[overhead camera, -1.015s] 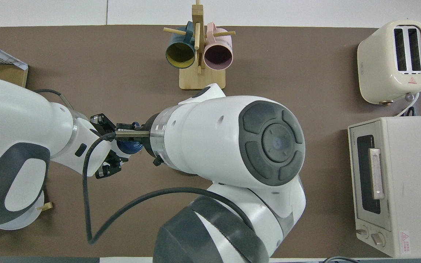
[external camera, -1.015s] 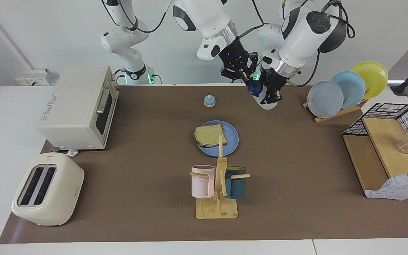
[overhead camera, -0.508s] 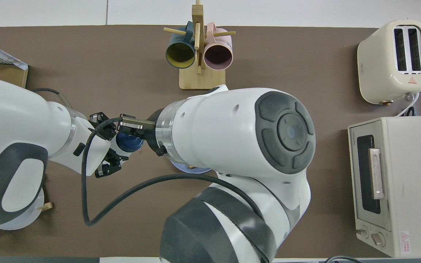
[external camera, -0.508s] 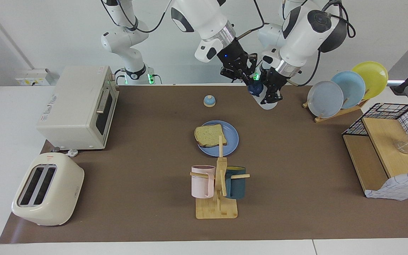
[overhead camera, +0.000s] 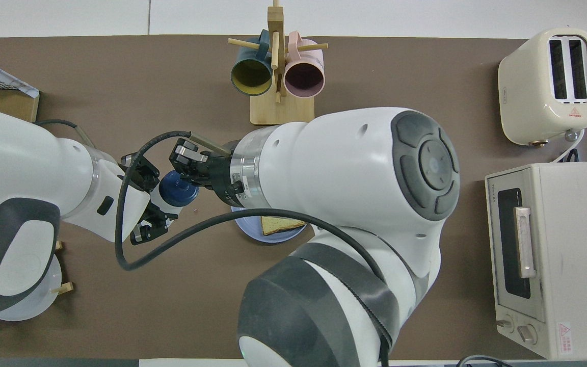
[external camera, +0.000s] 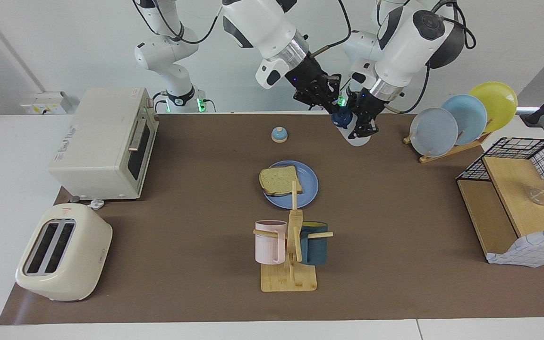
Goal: Put bread on plate and add seasoning
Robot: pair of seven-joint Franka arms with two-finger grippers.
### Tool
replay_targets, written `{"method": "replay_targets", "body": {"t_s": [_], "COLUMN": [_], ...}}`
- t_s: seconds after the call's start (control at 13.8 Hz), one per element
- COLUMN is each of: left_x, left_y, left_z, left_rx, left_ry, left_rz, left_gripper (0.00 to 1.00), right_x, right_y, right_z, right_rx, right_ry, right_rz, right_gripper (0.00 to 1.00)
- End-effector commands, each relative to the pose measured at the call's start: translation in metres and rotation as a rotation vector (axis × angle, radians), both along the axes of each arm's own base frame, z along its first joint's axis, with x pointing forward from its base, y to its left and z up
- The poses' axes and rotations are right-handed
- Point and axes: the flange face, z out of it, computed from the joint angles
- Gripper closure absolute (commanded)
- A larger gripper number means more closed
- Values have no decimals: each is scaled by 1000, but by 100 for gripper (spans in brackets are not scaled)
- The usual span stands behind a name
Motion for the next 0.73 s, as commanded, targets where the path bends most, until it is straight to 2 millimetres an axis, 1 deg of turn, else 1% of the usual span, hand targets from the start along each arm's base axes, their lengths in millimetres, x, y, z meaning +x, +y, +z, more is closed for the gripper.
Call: {"method": "replay_targets", "body": {"t_s": [0.0,0.29,0.44,0.65], "left_x": [-13,-14,-14,-14], "left_y": [-3,-2,-2,-2], "left_z": [-12,-11,-11,-11], "left_rx": [2,0,0,2], "left_ry": [38,37,37,36], "left_rz": [-31,-31,-31,-31], "left_gripper": [100,100,100,100], "right_x": [18,19,22,26], "right_y": [-12,-13,-15,-19], "right_z": [21,18,22,21], "right_rx": [121,135,174,212], "right_ry": [-30,1,3,-19], "right_rz": [-143,-170,-210,-259], "right_gripper": [100,100,100,100]}}
